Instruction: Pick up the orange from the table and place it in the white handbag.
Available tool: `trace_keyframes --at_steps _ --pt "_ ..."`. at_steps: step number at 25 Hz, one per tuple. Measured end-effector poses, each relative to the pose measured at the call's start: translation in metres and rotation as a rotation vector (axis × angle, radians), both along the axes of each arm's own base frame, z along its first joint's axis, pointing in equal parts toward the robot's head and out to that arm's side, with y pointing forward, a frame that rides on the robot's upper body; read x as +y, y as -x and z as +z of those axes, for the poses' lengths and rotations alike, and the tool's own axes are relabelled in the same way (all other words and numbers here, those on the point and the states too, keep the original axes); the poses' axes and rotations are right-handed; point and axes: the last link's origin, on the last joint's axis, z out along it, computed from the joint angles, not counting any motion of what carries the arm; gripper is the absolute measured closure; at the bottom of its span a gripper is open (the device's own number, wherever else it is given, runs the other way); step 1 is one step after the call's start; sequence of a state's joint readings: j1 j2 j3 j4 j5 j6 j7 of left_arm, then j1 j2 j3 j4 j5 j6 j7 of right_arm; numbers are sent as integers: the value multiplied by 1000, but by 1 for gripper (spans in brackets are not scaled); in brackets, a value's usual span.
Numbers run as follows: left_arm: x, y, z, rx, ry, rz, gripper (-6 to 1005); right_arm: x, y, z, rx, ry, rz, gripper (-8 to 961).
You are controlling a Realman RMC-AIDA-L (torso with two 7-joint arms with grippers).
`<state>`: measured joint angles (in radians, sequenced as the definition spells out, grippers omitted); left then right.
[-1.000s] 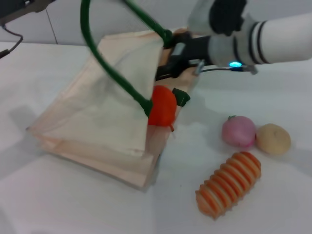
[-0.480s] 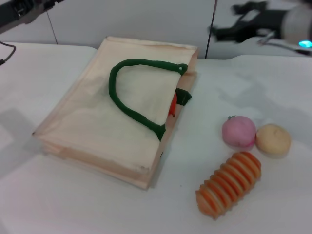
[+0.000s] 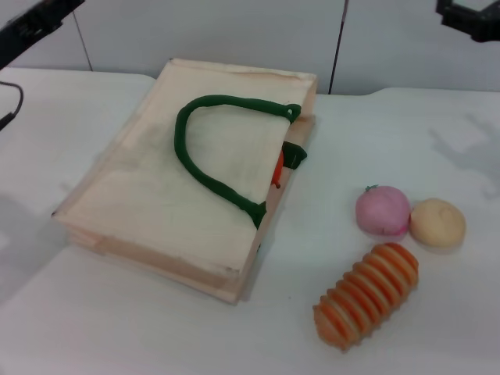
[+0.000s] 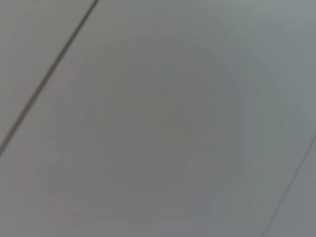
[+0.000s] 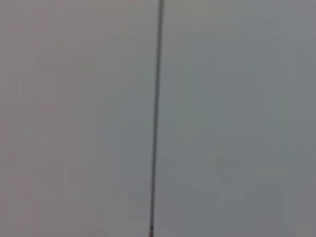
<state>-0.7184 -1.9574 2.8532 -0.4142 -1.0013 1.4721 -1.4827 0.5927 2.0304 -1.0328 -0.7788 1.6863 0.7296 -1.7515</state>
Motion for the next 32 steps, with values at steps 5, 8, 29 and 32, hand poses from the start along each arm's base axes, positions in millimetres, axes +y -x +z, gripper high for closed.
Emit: trace_keyframes --at_steps 5,8,29,32 --pt "-6 9 -11 82 -129 23 563 -12 -24 0 66 -94 -1 70" --pt "-8 14 -19 133 -193 43 563 -23 -40 -2 118 -177 14 71" --pt "-40 54 -43 321 -484 238 563 -84 -121 7 274 -596 -195 71" --pt "-43 60 -41 320 -493 271 563 -86 -124 5 279 -594 -213 71"
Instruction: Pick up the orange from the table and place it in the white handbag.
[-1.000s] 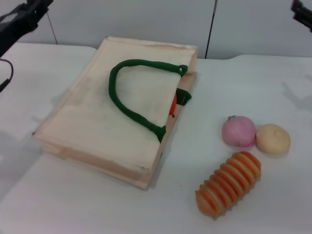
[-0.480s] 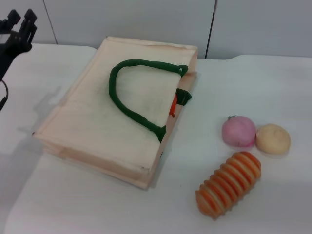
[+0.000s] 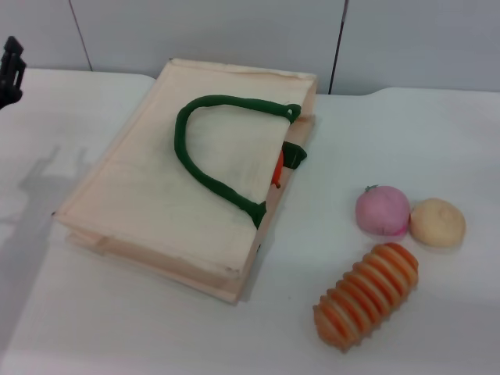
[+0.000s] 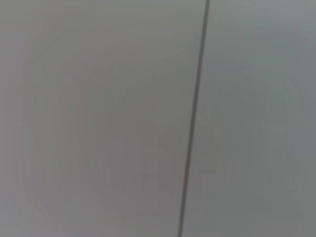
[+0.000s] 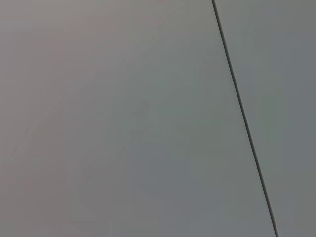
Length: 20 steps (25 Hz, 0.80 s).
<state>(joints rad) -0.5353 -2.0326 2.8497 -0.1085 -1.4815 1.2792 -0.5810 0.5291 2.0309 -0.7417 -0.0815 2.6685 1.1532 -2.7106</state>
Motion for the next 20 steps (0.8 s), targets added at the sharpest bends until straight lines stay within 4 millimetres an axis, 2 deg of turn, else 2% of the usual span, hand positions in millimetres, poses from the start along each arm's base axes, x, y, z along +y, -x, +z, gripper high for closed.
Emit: trace_keyframes --at_steps 3,20 --pt "-3 5 2 -7 -13 20 563 -1 -1 -2 4 6 -8 71" --pt "-4 5 2 -12 -17 17 563 -2 -3 -3 11 7 -12 71"
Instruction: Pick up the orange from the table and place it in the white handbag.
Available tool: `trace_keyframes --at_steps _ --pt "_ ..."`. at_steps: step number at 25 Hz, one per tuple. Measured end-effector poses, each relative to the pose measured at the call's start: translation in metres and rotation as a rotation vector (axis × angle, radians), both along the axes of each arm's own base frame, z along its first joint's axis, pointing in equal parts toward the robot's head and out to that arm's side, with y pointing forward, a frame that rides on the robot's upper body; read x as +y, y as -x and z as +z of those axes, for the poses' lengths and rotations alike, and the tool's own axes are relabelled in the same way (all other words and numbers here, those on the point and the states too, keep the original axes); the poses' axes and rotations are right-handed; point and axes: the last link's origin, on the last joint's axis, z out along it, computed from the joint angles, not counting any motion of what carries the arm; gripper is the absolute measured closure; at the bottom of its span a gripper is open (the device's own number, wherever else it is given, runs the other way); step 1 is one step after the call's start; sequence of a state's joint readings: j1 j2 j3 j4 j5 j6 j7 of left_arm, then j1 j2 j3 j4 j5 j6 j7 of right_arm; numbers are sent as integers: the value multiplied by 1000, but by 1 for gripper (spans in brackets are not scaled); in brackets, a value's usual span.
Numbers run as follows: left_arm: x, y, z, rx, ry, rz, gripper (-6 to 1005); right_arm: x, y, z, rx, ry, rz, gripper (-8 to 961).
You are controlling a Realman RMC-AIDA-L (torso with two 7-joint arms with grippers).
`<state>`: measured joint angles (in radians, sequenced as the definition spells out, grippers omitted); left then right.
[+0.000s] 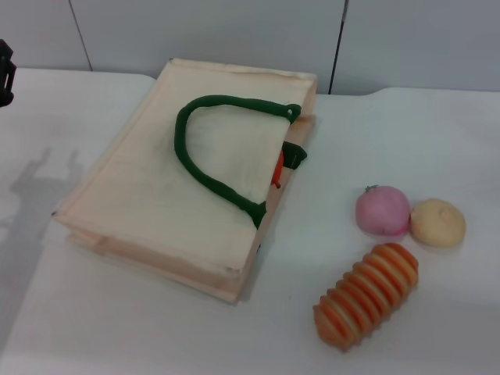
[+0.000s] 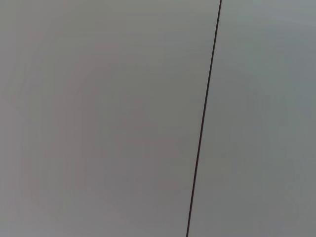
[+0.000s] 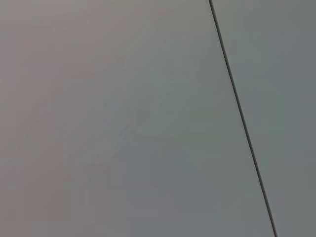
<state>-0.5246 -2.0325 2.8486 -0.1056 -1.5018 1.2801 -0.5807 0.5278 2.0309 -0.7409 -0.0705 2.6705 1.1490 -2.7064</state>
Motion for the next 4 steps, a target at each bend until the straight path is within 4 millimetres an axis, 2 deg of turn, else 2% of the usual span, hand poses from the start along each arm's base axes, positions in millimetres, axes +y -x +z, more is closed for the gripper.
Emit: trace_keyframes --at_steps 4 --pt "0 0 0 -3 -1 -2 563 0 0 -1 0 3 0 71"
